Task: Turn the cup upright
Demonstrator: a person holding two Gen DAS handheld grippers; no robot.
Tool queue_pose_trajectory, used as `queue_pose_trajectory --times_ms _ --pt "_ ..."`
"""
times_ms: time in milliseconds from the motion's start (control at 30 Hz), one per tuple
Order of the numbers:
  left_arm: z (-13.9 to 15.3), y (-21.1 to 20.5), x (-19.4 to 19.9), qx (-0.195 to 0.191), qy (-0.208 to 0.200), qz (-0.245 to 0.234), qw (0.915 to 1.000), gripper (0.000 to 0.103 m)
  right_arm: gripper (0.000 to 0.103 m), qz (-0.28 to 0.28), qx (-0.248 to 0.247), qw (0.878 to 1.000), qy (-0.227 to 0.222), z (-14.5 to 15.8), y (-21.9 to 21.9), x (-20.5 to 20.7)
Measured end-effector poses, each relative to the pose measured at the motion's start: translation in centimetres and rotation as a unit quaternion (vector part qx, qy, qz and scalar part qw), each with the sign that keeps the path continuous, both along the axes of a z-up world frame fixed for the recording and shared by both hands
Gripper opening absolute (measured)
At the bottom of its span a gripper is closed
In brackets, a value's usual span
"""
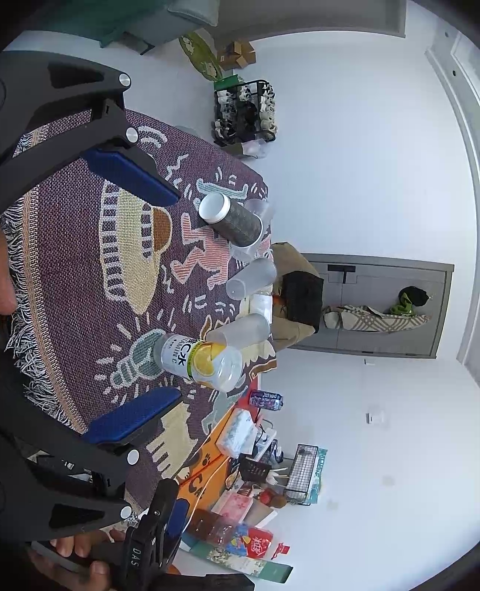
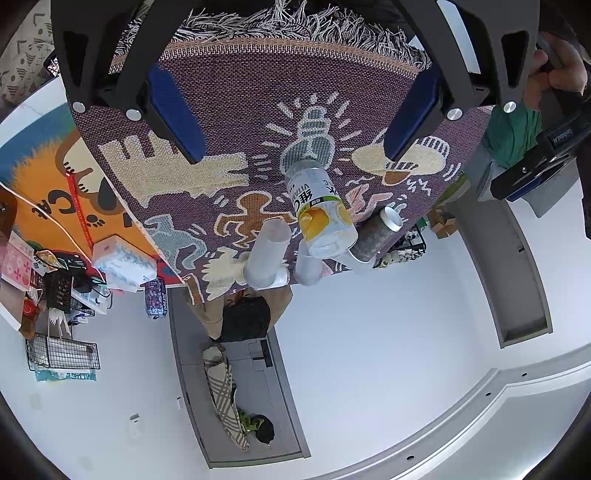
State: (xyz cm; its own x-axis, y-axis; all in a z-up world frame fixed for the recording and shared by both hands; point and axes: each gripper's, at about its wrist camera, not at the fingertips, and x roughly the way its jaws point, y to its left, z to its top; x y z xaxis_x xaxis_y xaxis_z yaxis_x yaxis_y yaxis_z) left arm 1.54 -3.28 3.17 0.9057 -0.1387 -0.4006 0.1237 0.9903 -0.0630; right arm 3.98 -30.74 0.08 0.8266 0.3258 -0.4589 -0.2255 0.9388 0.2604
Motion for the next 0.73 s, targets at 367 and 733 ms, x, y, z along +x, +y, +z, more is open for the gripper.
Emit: queue_pose_trajectory --times_ms 367,733 --pt "-0.3 -0.1 0.1 0.006 -0.003 0.002 1.0000 0.097 0.095 -0.001 0.000 1.000 0.003 -0.2 0.0 0.1" --pt "-1.3 -0.2 0.4 0.004 -0.003 -0.002 1.0000 0.097 0.095 0.006 0.002 1.000 0.009 -1.1 0.2 1.0"
